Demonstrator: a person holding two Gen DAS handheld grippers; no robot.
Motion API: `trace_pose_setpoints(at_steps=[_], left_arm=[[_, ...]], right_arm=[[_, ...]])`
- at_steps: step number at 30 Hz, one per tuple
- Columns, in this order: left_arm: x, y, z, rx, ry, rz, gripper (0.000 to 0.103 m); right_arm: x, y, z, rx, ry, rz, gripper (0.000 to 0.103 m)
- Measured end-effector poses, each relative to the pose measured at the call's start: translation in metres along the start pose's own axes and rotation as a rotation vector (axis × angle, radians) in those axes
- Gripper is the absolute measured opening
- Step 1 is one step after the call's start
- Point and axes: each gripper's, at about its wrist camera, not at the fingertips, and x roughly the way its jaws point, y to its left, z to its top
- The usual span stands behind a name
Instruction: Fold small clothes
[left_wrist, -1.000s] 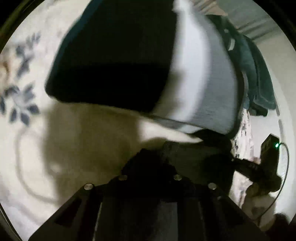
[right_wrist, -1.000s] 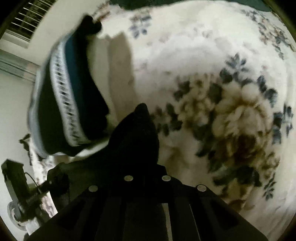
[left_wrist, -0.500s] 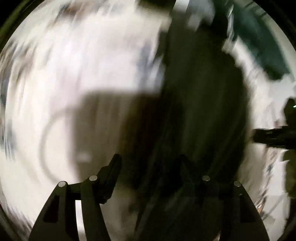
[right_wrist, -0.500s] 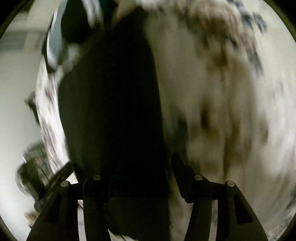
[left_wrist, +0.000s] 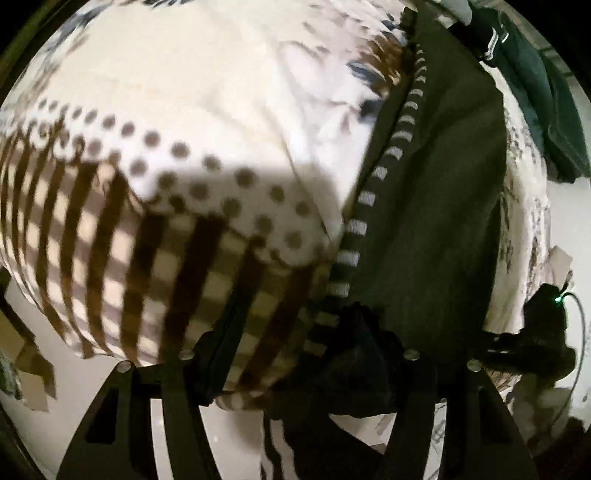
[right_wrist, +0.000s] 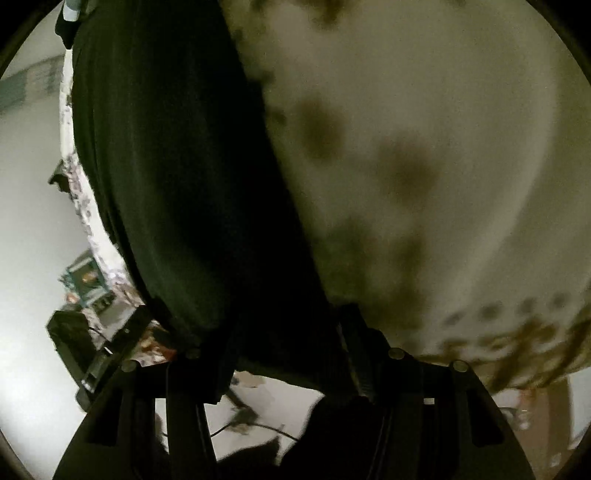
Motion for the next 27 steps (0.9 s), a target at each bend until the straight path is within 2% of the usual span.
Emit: trace_pose_setpoints(at_steps=[1,2,5,7,9,10,12,13,14,15,16,17,19,22,24,26,27], left_arm=[[-0.004,0.01,0.0,0.007,-0.008,0.0,0.06],[-0.002,0.007,-0.002,0.015,-0.012,0.003,0.06],[0.006,0.002,-0.006,0.026,-0.013,0.005,0.06],[0.015,-0.006,-0.01,0.042,-0.011,0.011,0.06],[0.021,-0.009,-0.015,0.062,-0.01,0.017,0.059],[0.024,-0.011,-0.016,0.069,-0.011,0.018,0.058],[0.029,-0.017,-0.018,0.084,-0.024,0.001,0.057],[0.03,-0.021,-0.02,0.09,-0.042,-0.003,0.039],[0.027,-0.023,-0.022,0.093,-0.068,-0.014,0.019],[0.026,-0.024,-0.024,0.09,-0.076,-0.017,0.007],[0.025,-0.025,-0.026,0.085,-0.086,-0.017,0.006],[0.02,-0.026,-0.029,0.074,-0.106,-0.037,0.006],[0.013,-0.023,-0.031,0.043,-0.12,-0.065,0.006],[0.01,-0.015,-0.031,0.024,-0.114,-0.049,0.007],[0.008,0.002,-0.032,0.002,-0.089,-0.059,0.011],[0.012,0.012,-0.03,-0.028,-0.055,-0.072,0.023],[0.013,0.016,-0.03,-0.036,-0.044,-0.088,0.035]], right_arm=[[0.003,0.005,-0.004,-0.015,-0.026,-0.012,0.023],[-0.002,0.0,-0.012,-0.025,-0.047,-0.027,0.01],[-0.016,-0.001,-0.027,-0.032,-0.129,-0.091,0.009],[-0.021,-0.004,-0.024,-0.031,-0.131,-0.104,0.009],[-0.021,-0.008,-0.016,-0.036,-0.106,-0.071,0.01],[-0.017,0.0,-0.008,-0.032,-0.095,-0.061,0.014],[-0.012,0.007,-0.01,-0.033,-0.06,-0.069,0.032],[-0.008,0.009,-0.01,-0.037,-0.051,-0.066,0.04],[0.001,0.016,-0.011,-0.039,-0.047,-0.065,0.04],[0.005,0.015,-0.013,-0.039,-0.048,-0.068,0.04],[0.01,0.015,-0.016,-0.038,-0.059,-0.083,0.031],[0.015,0.017,-0.019,-0.035,-0.077,-0.093,0.011],[0.018,0.025,-0.024,-0.014,-0.106,-0.087,0.009],[0.017,0.028,-0.026,-0.024,-0.115,-0.095,0.009],[0.02,0.029,-0.023,-0.026,-0.091,-0.085,0.014],[0.021,0.022,-0.019,-0.015,-0.044,-0.073,0.026],[0.023,0.021,-0.018,-0.012,-0.03,-0.058,0.027]])
